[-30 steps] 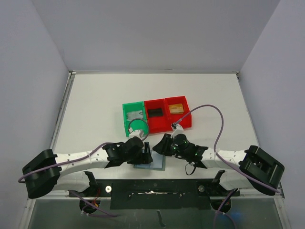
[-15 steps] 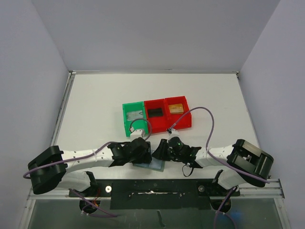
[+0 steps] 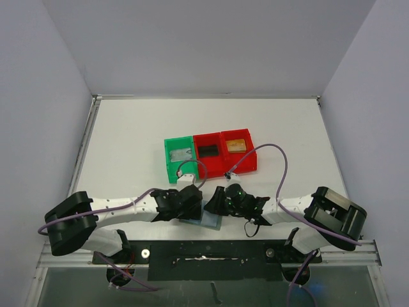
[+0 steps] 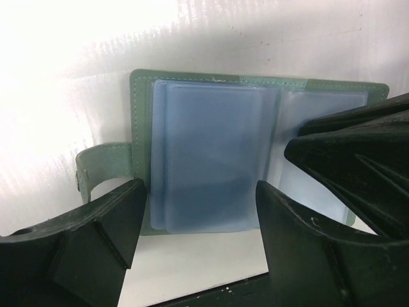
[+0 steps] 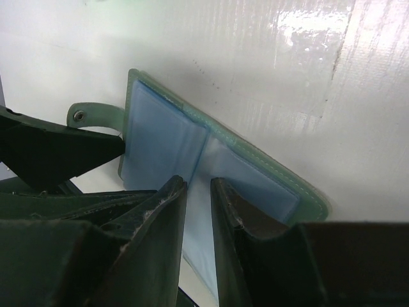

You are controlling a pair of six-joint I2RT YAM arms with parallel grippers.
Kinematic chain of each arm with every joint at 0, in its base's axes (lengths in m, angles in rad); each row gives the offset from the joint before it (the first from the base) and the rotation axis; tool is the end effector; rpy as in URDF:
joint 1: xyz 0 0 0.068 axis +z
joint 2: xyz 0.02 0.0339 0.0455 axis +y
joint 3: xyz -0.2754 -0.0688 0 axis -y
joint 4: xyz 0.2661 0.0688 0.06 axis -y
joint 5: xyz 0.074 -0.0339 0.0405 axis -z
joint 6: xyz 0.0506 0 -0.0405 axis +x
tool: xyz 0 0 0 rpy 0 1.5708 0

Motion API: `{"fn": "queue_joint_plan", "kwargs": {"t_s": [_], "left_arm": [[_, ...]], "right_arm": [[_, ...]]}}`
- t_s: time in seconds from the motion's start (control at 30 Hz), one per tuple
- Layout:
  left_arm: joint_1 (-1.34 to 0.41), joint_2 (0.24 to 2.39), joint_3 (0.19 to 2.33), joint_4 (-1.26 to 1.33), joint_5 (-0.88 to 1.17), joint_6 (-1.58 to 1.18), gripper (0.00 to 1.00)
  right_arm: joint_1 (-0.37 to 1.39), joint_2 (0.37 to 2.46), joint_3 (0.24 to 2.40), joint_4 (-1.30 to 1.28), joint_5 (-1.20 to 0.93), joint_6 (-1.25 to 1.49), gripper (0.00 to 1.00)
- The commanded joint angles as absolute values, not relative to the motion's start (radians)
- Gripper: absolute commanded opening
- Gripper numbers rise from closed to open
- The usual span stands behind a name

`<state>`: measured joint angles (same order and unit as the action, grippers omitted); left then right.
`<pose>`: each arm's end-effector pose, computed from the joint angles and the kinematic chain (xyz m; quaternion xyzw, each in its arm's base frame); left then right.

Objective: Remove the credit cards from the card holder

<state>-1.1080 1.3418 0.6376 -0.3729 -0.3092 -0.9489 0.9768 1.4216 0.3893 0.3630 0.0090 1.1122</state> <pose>0.1285 -0.2231 0.1476 0.0386 0.9581 -0.1297 0.2525 0.1486 0.2192 0.1109 0.0628 0.8979 0.3746 0.2223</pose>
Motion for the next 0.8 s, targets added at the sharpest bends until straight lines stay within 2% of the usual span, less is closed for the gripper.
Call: {"fn": "queue_joint_plan", "kwargs": {"t_s": [0.0,0.33,0.5,0.77], "left_arm": [[-1.141,1.403,0.692,-0.352,-0.304,-0.933,0.66],[-1.197,1.453,0.749,-0.384,-0.349,-0.93,0.37],[-1.214,1.444,0.757,-0.318,-0.317,-0.906,0.37],[-1.214,1.406,0.712,-0.226,-0.266,-0.921,0.44]], "right_arm": [[0.985,1.445,0.397,0.389,0.027,1.112,0.24],[0.989,1.477,0.395,0.397,0.033,1.127,0.24],[0.989,1.486,0.392,0.399,0.035,1.133,0.24],[0.988,1.489,0.383,0.405,0.038,1.143,0.24]]}}
